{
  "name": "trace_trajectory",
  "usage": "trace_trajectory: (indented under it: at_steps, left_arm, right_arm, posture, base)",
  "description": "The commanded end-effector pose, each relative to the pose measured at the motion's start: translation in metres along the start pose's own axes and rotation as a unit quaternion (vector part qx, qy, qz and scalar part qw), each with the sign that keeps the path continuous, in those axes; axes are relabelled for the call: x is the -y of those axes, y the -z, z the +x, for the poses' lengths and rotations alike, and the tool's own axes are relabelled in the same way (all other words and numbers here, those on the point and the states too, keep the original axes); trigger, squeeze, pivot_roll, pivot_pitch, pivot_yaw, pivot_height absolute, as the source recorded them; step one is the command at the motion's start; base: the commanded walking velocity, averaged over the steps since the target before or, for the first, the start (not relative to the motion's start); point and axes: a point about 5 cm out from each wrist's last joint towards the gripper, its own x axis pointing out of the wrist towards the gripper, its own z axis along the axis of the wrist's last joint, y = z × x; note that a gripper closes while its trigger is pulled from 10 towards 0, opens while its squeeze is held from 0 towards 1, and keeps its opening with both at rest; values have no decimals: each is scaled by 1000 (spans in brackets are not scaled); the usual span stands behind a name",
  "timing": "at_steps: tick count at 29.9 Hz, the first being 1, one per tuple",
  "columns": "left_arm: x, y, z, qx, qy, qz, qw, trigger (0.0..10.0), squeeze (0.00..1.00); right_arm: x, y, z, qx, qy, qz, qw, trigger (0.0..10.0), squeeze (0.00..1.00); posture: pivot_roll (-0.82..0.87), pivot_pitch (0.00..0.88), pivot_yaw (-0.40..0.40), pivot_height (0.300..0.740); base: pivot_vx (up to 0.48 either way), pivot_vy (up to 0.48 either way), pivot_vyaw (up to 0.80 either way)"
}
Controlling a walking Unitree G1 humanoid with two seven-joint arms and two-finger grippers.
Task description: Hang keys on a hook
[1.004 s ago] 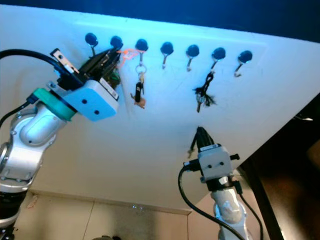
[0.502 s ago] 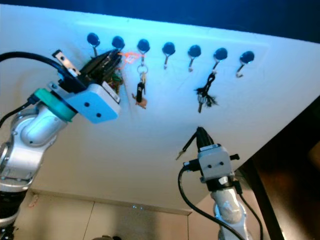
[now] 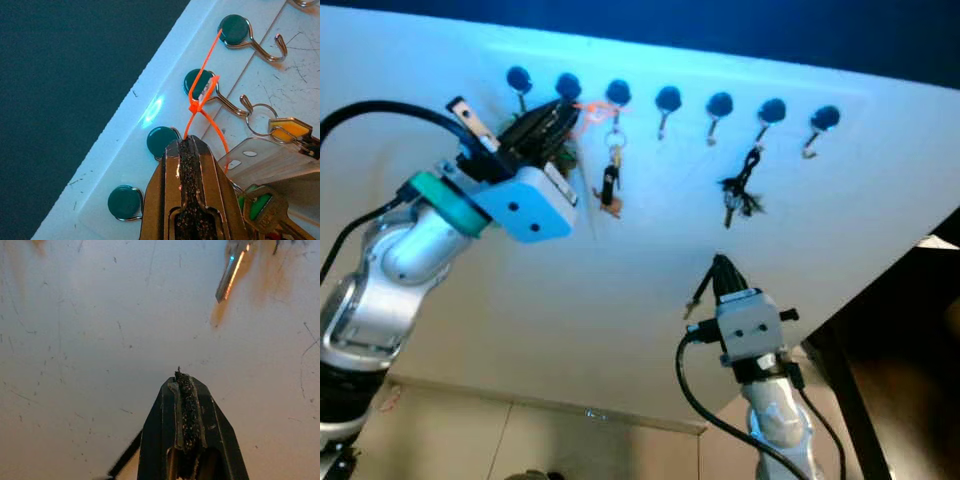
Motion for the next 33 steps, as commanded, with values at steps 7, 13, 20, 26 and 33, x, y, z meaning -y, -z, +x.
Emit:
trace_trajectory:
  at_steps: [7,13,20,26,33]
  left_arm:
    - [27,-5,-1,36,113,24,993,10000,0]
    - [22,-2,4,54,97,99,989,10000,0]
    - [14,-6,11,68,59,109,990,10000,0]
    - [11,-16,18,97,33,115,988,10000,0]
    - [30,-30,22,138,68,108,982,10000,0]
  right_arm:
    - [-3,2,-4,-6,0,3,1000,10000,0]
    - [-3,3,-4,-6,0,3,1000,10000,0]
    - [-3,3,-4,-7,1,4,1000,10000,0]
    - [-4,2,-4,-8,1,4,1000,10000,0]
    - [-5,2,-4,-8,1,6,1000,10000,0]
  posture:
    - [20,0,54,740]
    - [22,0,56,740]
    - [23,0,55,740]
    - [28,0,54,740]
    - [29,0,54,740]
  base:
    - [0,0,0]
    - [0,0,0]
    - [0,0,0]
    - [0,0,0]
    - [0,0,0]
